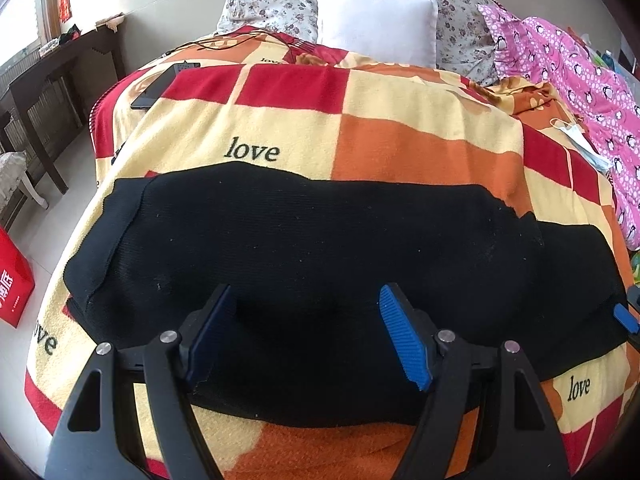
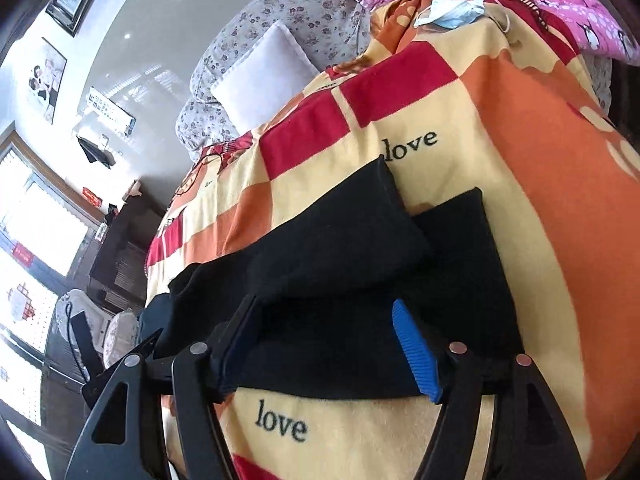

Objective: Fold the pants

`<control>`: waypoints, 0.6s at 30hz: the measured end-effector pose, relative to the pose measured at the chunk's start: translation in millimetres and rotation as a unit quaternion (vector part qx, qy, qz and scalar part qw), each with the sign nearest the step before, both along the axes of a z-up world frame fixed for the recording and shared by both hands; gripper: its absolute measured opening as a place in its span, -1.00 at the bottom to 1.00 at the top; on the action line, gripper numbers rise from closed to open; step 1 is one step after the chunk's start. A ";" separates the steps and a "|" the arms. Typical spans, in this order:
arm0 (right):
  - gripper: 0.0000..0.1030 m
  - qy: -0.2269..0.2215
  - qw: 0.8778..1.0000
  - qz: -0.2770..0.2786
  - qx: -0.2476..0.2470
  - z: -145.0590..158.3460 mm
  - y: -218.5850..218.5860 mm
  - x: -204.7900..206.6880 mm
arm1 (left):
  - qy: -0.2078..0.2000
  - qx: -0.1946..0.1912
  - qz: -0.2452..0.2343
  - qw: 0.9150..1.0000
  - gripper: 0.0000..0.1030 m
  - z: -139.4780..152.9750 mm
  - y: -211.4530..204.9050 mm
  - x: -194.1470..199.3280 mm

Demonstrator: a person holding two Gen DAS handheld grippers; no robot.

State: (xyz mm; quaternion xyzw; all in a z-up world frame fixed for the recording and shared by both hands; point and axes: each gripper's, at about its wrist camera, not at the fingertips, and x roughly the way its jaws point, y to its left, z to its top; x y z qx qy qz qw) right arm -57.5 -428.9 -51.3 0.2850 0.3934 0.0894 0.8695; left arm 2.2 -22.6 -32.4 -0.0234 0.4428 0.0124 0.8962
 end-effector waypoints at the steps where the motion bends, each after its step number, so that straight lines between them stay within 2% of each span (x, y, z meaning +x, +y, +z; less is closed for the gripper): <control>1: 0.36 0.002 1.000 -0.001 0.002 -2.5 0.8 4.1 | 0.000 0.000 0.001 1.000 0.44 -0.4 -0.4 -0.3; 3: 0.28 -0.003 1.000 -0.002 0.010 -8.5 5.3 17.7 | 0.001 0.000 0.002 1.000 0.44 -0.4 -0.5 -1.0; 4: 0.03 -0.006 1.000 -0.004 0.009 -10.4 7.7 23.1 | 0.001 0.001 0.002 1.000 0.44 -0.2 -0.7 -1.3; 5: -0.58 -0.013 1.000 -0.007 -0.001 -10.5 11.4 29.1 | 0.002 0.002 0.002 1.000 0.44 0.1 -0.9 -1.8; 6: -0.90 -0.019 1.000 -0.011 -0.017 -8.7 15.5 33.9 | 0.002 0.003 0.002 1.000 0.44 0.7 -0.7 -1.9; 9: -0.92 -0.045 0.998 -0.015 -0.037 5.7 20.1 25.4 | 0.000 0.003 0.002 1.000 0.44 3.7 0.7 -3.1; 13: -0.93 -0.080 0.991 -0.026 -0.102 38.9 11.3 -15.9 | -0.010 0.000 0.001 1.000 0.44 9.3 0.9 -5.1; 16: -0.89 -0.052 0.990 -0.026 -0.127 31.6 1.7 -32.4 | -0.003 0.004 -0.005 1.000 0.44 2.9 -4.6 -1.5; 18: -0.71 -0.011 0.989 -0.019 -0.144 11.6 2.5 -24.2 | 0.000 0.010 -0.005 1.000 0.44 -2.0 -8.0 -0.7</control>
